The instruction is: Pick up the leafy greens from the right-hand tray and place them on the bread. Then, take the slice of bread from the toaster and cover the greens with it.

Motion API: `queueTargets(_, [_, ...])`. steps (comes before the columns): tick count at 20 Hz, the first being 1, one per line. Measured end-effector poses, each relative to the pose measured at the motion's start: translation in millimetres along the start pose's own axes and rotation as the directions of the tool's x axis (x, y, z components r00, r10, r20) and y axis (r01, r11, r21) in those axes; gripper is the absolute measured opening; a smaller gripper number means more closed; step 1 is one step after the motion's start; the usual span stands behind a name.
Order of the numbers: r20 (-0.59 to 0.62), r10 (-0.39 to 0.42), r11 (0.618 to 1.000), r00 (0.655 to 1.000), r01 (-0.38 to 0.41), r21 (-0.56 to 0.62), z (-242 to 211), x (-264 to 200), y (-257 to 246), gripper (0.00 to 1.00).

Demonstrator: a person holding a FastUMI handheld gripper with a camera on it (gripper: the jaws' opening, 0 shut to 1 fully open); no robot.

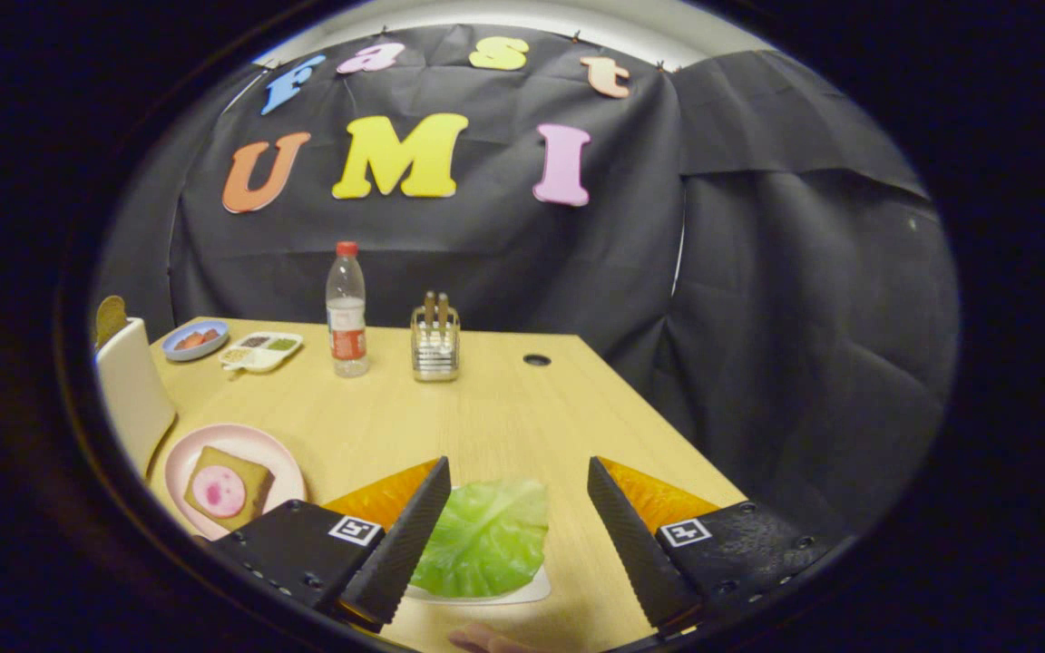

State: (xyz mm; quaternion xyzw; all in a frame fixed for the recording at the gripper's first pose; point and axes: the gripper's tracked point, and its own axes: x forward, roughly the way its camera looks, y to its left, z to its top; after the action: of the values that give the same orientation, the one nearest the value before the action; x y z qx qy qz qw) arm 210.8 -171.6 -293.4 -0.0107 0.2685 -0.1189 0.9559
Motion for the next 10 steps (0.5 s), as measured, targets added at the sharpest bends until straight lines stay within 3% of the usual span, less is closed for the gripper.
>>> queueTargets(10, [-0.193,0.035,0.999,0.981,-0.028,0.038,-51,39,7,0.96])
